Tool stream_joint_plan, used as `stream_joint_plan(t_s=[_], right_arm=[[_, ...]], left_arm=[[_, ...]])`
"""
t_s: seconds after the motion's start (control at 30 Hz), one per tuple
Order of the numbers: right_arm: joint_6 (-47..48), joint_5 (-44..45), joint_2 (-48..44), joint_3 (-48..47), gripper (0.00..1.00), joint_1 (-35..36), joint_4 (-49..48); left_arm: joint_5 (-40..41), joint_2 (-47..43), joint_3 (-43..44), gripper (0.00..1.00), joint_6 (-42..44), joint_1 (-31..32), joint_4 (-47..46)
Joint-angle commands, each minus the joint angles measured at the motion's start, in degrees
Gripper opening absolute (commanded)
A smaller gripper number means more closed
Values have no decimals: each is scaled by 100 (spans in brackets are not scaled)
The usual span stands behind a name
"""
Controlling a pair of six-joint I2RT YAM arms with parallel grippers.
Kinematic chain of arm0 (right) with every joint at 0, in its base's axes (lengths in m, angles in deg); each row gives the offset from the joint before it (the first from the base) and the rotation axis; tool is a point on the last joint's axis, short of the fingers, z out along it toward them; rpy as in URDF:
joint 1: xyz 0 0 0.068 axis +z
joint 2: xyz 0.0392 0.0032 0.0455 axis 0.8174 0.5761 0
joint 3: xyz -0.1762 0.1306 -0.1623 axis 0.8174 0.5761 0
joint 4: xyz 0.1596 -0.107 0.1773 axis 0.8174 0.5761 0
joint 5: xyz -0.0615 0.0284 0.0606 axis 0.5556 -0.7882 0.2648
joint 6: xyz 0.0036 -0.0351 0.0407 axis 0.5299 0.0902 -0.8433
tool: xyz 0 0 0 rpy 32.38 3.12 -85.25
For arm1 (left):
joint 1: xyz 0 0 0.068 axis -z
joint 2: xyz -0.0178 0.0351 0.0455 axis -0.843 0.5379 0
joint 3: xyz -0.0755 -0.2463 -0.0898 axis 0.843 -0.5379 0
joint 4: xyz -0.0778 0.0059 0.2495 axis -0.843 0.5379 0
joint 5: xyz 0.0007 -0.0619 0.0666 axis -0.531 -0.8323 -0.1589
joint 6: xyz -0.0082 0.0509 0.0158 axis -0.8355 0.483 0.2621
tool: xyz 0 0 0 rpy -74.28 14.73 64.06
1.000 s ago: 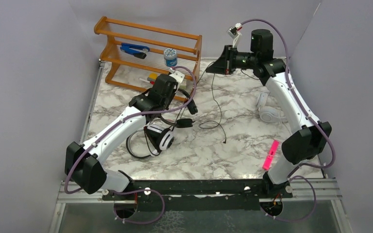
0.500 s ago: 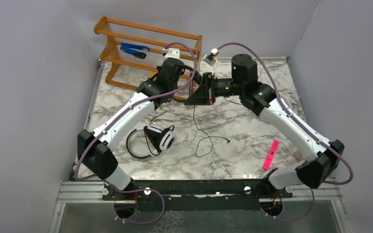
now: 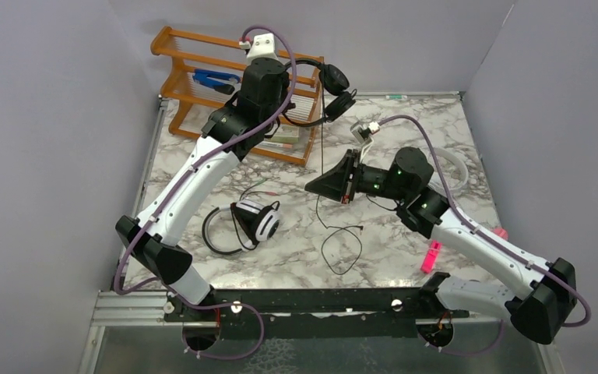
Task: Wrap the headphones
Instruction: Wrap the headphones cable around the headphones.
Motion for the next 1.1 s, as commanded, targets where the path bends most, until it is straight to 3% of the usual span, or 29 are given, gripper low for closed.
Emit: stream_joint_plan(t_s=[0.0, 0.1, 0.2, 0.3, 0.57, 0.77, 1.07], right_arm=[[396, 495, 120, 769, 3, 83, -2387], [715, 719, 348, 1194, 4, 88, -3458], [1069, 1207, 479, 1435, 4, 87, -3711], [1007, 1406, 845, 1778, 7, 88, -4671], [583, 1128, 2604, 1167, 13, 91, -6182], [413, 1031, 3316, 857, 13, 87, -6479], [-36, 1270, 3942, 1441, 12, 87, -7229]], left_arm=[[-698, -295, 206, 0, -447, -29, -226], [-964, -556, 111, 0, -471, -32, -210], [-1130, -802, 115, 0, -408, -28, -69], [-1339, -1039, 106, 0, -428, -29, 86], [-1651, -1539, 22, 0, -605, -28, 294], [-1678, -1689, 125, 0, -582, -29, 442], [-1739, -1715, 476, 0, -532, -31, 523]])
